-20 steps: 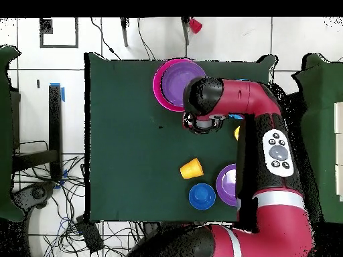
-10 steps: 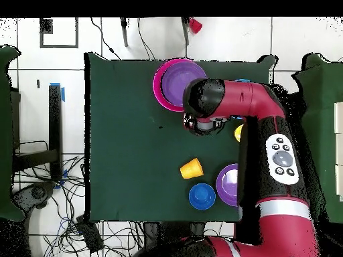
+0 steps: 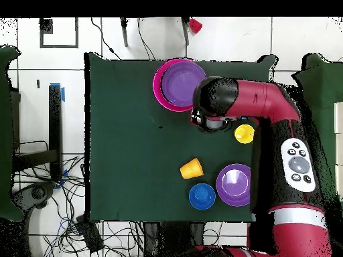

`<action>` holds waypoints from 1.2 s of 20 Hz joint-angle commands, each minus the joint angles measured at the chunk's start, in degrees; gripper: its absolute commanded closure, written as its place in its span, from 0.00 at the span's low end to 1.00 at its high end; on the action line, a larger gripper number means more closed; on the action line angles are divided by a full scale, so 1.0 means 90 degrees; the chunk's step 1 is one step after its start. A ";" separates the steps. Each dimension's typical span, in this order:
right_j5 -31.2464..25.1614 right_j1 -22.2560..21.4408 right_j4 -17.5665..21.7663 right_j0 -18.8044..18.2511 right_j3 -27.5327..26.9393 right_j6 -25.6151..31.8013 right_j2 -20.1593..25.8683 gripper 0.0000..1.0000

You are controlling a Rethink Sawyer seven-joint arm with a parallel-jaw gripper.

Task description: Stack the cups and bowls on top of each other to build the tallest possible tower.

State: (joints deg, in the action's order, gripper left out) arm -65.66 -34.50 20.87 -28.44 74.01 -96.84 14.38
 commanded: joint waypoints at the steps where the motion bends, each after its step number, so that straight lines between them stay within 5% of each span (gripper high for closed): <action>1: 0.0734 0.0149 0.0113 -0.0044 0.0636 0.1002 0.0664 0.00; 13: 0.0769 0.0364 -0.0455 -0.0318 0.0820 0.0712 0.0985 0.00; 24: 0.0897 0.0651 -0.0547 -0.0482 0.0684 0.0682 0.1138 0.00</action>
State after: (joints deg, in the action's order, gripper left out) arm -61.35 -32.45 16.02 -32.21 76.26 -96.84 19.80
